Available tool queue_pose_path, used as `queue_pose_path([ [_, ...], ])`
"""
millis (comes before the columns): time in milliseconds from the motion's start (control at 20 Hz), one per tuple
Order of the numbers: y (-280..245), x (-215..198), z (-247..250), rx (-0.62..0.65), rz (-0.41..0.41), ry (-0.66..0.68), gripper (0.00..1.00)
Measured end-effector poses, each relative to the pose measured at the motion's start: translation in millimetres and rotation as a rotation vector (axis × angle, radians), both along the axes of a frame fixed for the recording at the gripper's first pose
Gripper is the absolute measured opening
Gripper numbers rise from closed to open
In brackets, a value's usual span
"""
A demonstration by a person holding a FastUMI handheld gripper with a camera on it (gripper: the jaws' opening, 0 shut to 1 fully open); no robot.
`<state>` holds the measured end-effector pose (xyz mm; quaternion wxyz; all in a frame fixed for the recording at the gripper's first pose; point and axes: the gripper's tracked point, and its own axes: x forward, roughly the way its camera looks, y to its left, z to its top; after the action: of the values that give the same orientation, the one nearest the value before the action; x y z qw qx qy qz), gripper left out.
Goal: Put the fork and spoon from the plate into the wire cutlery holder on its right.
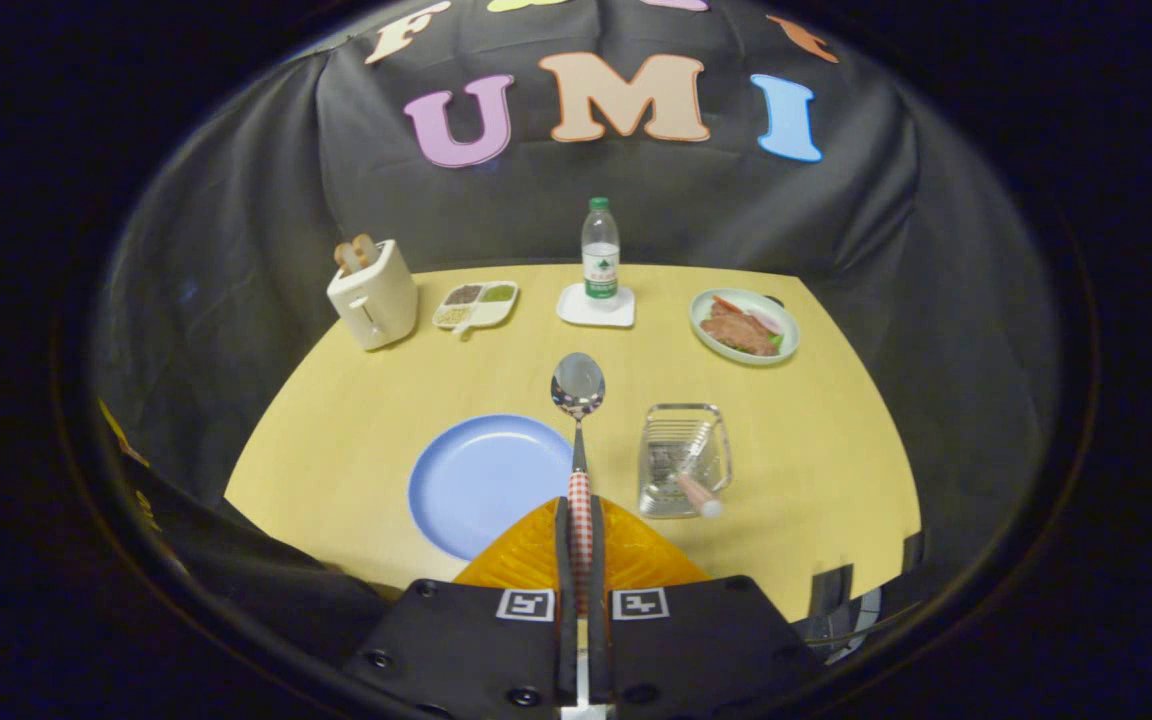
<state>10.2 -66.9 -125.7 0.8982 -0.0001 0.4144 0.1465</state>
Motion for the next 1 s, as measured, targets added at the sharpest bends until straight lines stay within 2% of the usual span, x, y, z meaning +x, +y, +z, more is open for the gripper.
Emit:
queue_pose_path([
  [200, -47, 13, -3, -0.063, -0.002, 0.070, 0.07],
  [350, -62, 21, -17, -0.091, 0.040, 0.175, 0.07],
  [500, -68, 29, -30, -0.106, 0.073, 0.281, 0.07],
  [700, -76, 32, -51, -0.125, 0.080, 0.458, 0.07],
  [1000, -80, 43, -82, -0.205, 0.161, 0.614, 0.07],
])
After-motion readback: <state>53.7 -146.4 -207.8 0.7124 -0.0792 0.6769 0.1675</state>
